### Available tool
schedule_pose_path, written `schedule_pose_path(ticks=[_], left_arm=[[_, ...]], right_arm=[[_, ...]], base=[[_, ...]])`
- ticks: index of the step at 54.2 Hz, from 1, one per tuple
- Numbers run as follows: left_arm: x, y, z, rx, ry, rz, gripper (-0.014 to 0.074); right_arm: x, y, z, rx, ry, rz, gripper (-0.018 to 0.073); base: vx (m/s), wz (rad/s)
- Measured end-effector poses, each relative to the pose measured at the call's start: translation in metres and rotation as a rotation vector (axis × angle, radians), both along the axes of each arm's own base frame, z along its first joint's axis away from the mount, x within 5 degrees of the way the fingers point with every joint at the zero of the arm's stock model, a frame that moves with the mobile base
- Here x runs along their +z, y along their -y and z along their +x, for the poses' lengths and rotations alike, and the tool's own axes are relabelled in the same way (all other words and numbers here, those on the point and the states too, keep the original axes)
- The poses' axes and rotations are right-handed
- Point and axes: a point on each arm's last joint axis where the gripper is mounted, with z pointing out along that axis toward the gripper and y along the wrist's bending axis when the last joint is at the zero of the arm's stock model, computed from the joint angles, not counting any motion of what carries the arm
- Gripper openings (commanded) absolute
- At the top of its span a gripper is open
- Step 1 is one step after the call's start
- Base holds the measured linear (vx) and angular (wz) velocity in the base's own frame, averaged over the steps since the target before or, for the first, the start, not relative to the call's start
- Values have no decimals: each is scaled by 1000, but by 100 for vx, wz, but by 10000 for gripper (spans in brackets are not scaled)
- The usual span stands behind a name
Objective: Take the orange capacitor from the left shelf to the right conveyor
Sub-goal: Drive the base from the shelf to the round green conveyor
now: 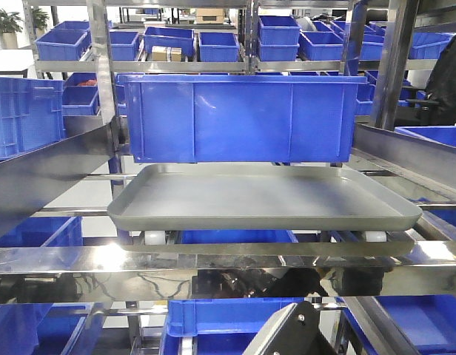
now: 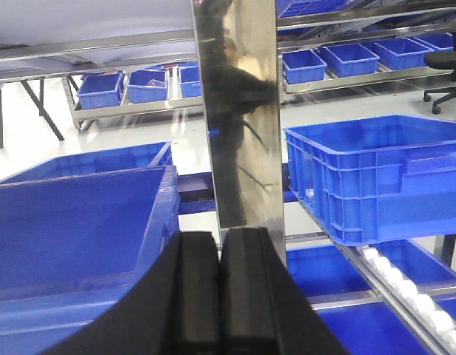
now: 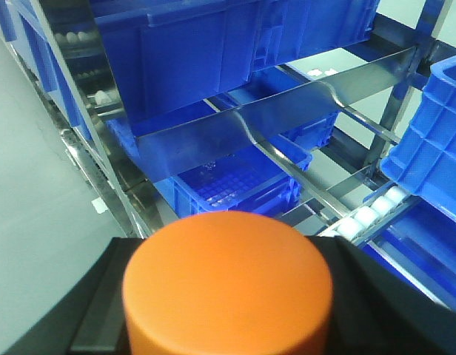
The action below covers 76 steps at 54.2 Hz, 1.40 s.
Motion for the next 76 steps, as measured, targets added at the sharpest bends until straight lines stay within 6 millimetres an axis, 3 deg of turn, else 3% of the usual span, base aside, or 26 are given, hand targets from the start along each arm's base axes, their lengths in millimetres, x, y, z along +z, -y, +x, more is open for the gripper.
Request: schedule_pose_path(ticks=[36,76], left_arm=[[0,0,0,0,0,0,-6],[0,0,0,0,0,0,-6]], right_arm=[[0,0,0,-3,0,-1,345],[0,0,0,-3,0,-1,345]], base=[[-4,12],[-13,61]])
